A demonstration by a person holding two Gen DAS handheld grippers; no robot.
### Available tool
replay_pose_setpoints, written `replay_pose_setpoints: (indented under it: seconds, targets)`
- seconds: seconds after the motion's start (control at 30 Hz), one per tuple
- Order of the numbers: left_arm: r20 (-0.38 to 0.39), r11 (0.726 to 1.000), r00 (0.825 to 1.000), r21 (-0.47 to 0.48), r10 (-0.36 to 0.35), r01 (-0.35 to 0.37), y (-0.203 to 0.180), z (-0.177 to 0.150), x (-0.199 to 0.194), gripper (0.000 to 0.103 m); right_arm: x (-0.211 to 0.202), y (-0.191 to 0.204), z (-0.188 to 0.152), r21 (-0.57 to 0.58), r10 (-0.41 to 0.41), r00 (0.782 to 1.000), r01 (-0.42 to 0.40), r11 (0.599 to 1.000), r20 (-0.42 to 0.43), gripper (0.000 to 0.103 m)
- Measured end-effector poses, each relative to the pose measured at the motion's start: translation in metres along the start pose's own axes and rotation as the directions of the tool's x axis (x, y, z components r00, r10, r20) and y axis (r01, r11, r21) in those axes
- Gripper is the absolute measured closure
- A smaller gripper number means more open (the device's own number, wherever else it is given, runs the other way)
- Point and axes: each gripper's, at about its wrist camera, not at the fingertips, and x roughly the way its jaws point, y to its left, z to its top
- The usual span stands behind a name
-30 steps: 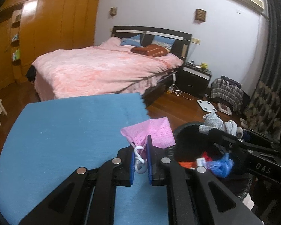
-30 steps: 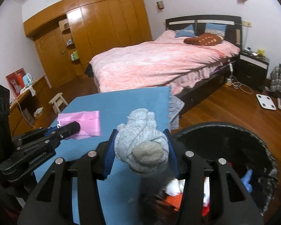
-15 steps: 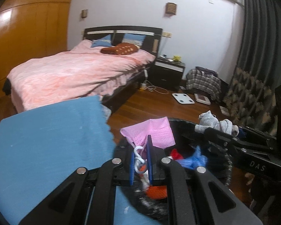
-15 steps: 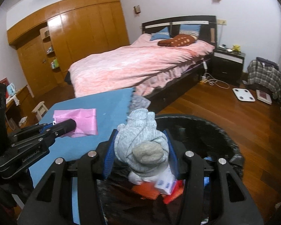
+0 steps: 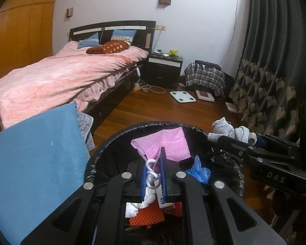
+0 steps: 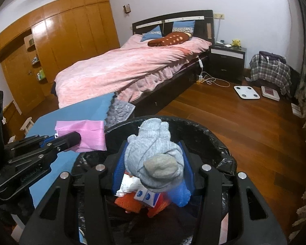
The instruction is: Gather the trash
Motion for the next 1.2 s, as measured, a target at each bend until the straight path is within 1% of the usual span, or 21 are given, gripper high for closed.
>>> replay_pose_setpoints:
  seconds: [0.03,0.07,0.1,0.13,0.17,0.2,0.27,0.3,0.33,0.37,0.43,0.5,0.73,0.9,1.03,1.2]
  targets:
    - [-0.006,1.000,1.000,0.002,-0.009,0.009,-0.001,0.001,0.003,0.091,0.003,-0.002,-0.001,0.001,-0.002,1.000,0.002,1.000,-0.004,0.055]
    - [-0.022,1.000,0.999,0.005,-0.025,0.025,-0.003,0.001,0.009,0.086,0.004,-0.004,0.000,0.001,-0.007,1.000,0.007,1.000,-0.008,0.053]
    - [-0.028,0.999,0.999,0.004,-0.033,0.033,-0.003,0.002,0.012,0.078,0.007,-0.007,-0.001,0.003,-0.012,1.000,0.013,1.000,-0.012,0.053]
    - [-0.033,0.999,0.998,0.003,-0.046,0.046,-0.004,0.002,0.015,0.071,0.007,-0.008,0.000,0.006,-0.016,1.000,0.016,1.000,-0.012,0.047]
    - [-0.036,0.999,0.998,0.002,-0.051,0.051,-0.003,0.003,0.016,0.059,0.007,-0.008,0.000,0.008,-0.019,1.000,0.019,1.000,-0.008,0.041]
    - [-0.039,0.999,0.998,0.002,-0.052,0.052,-0.002,0.002,0.016,0.049,0.006,-0.009,0.000,0.010,-0.022,1.000,0.022,1.000,-0.004,0.038]
    - [-0.043,0.999,0.998,-0.005,-0.054,0.054,-0.003,0.001,0.018,0.042,0.004,-0.012,0.001,0.013,-0.033,0.999,0.033,0.999,0.006,0.028]
    - [-0.044,0.999,0.998,-0.009,-0.053,0.053,-0.002,0.002,0.019,0.039,0.003,-0.013,0.001,0.015,-0.039,0.999,0.039,0.999,0.009,0.025]
    - [-0.046,0.999,0.998,-0.012,-0.045,0.045,0.000,0.000,0.018,0.037,0.001,-0.015,0.002,0.019,-0.049,0.999,0.049,0.999,0.015,0.018]
    - [-0.045,0.999,0.998,-0.016,-0.039,0.039,0.001,0.000,0.017,0.033,0.000,-0.015,0.001,0.021,-0.053,0.998,0.052,0.998,0.019,0.013]
    - [-0.044,0.999,0.999,-0.031,-0.027,0.025,0.006,-0.002,0.013,0.029,-0.002,-0.015,0.003,0.020,-0.061,0.998,0.060,0.998,0.022,0.012]
    - [-0.041,0.999,0.999,-0.044,-0.007,0.005,0.011,-0.004,0.008,0.022,-0.005,-0.014,0.004,0.017,-0.070,0.997,0.070,0.997,0.022,0.009]
    - [-0.014,0.995,0.998,-0.074,0.066,-0.066,0.028,-0.003,-0.018,0.014,-0.021,-0.001,0.007,-0.003,-0.048,0.998,0.048,0.999,0.036,0.007]
    - [0.012,0.992,0.995,-0.088,0.097,-0.095,0.031,-0.001,-0.042,0.008,-0.039,0.017,0.013,-0.024,-0.013,0.999,0.015,1.000,0.049,0.005]
    - [0.032,0.990,0.994,-0.100,0.102,-0.099,0.031,0.000,-0.062,0.006,-0.053,0.030,0.018,-0.043,0.005,0.998,-0.002,0.999,0.057,0.005]
    - [0.053,0.988,0.990,-0.096,0.130,-0.125,0.027,0.001,-0.087,0.006,-0.075,0.047,0.024,-0.065,0.030,0.997,-0.025,0.998,0.070,0.005]
